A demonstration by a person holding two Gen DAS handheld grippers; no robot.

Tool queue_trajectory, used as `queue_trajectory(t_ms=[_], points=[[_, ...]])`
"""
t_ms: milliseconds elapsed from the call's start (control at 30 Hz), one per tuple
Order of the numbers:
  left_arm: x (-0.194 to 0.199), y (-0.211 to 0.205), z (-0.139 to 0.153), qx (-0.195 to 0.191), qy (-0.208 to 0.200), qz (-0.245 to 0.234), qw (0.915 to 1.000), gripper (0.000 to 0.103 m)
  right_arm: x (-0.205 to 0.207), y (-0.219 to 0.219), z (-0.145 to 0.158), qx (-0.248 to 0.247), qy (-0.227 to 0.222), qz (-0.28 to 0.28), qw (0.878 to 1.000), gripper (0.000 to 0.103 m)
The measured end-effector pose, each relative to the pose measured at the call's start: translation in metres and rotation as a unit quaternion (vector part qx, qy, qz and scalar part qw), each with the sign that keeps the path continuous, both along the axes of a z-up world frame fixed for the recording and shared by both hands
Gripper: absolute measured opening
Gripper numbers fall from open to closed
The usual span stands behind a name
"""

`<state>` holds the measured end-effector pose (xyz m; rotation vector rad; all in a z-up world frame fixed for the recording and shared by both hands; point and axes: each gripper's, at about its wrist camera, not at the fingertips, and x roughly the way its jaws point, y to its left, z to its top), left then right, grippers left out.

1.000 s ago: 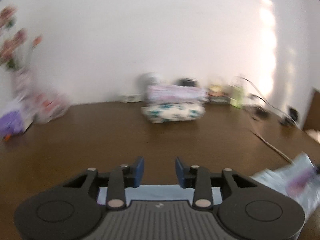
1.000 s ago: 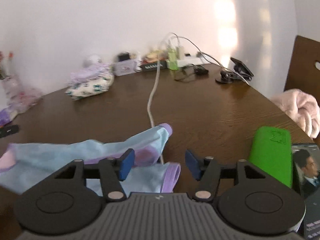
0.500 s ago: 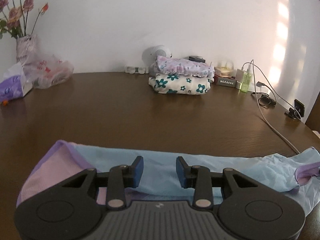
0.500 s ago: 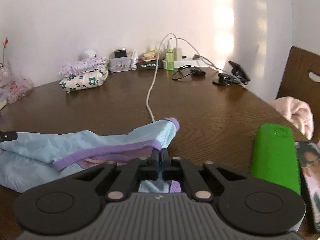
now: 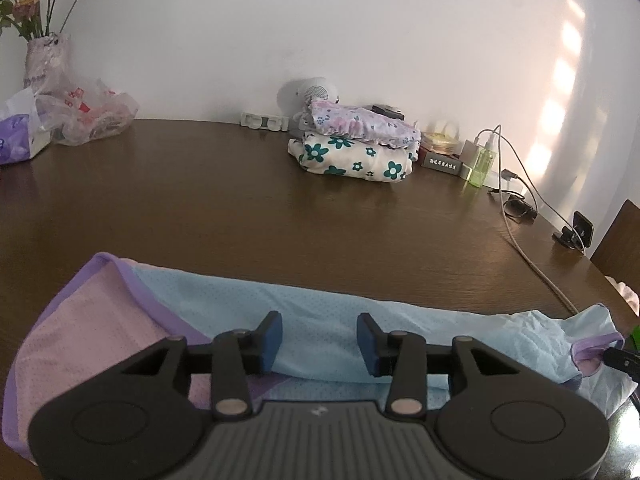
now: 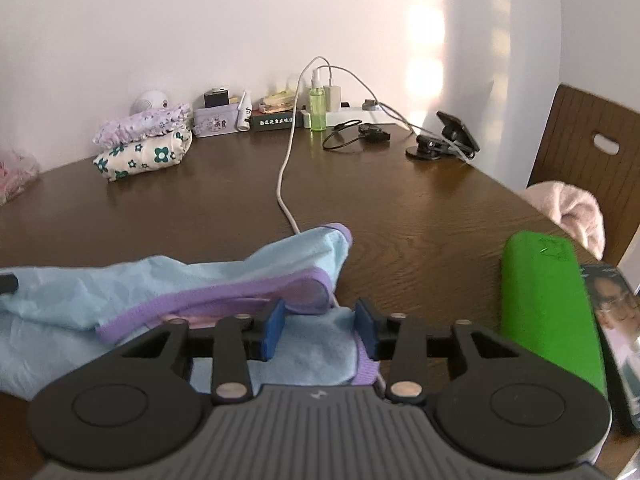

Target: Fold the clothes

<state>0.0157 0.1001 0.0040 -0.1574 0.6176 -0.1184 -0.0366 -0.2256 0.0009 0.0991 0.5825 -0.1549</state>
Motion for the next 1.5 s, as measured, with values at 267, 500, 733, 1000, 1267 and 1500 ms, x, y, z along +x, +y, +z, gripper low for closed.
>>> queue_trajectory(t_ms=[267, 500, 733, 1000, 1267, 1500], points=[[0.0, 0.0, -0.001, -0.006, 0.0, -0.004, 1.0, 0.044, -0.001, 0.001, -0.001, 0.003, -0.012, 0.002, 1.0, 0.004], [-0.004, 0.0, 0.003, -0.001, -0.006, 0.017, 0.9998, 0.044, -0.007, 0.011, 0.028, 0.046, -0.086, 0.065, 0.993, 0.004], [-0.06, 0.033, 0.035, -0.037, -0.054, 0.104, 0.9924, 0.05, 0.018, 0.103, 0.041, 0.105, -0.089, 0.289, 0.947, 0.004], [-0.102, 0.066, 0.015, -0.03, -0.015, 0.186, 0.982, 0.054, 0.014, 0.107, 0.036, 0.093, -0.012, 0.362, 0.928, 0.036], [-0.096, 0.021, 0.021, -0.046, -0.066, 0.049, 0.9956, 0.061, 0.042, -0.016, 0.034, 0.13, 0.036, 0.155, 0.979, 0.049], [-0.107, 0.025, 0.019, -0.042, -0.062, 0.069, 0.9948, 0.061, 0.076, 0.024, 0.038, 0.18, 0.028, 0.238, 0.954, 0.004]])
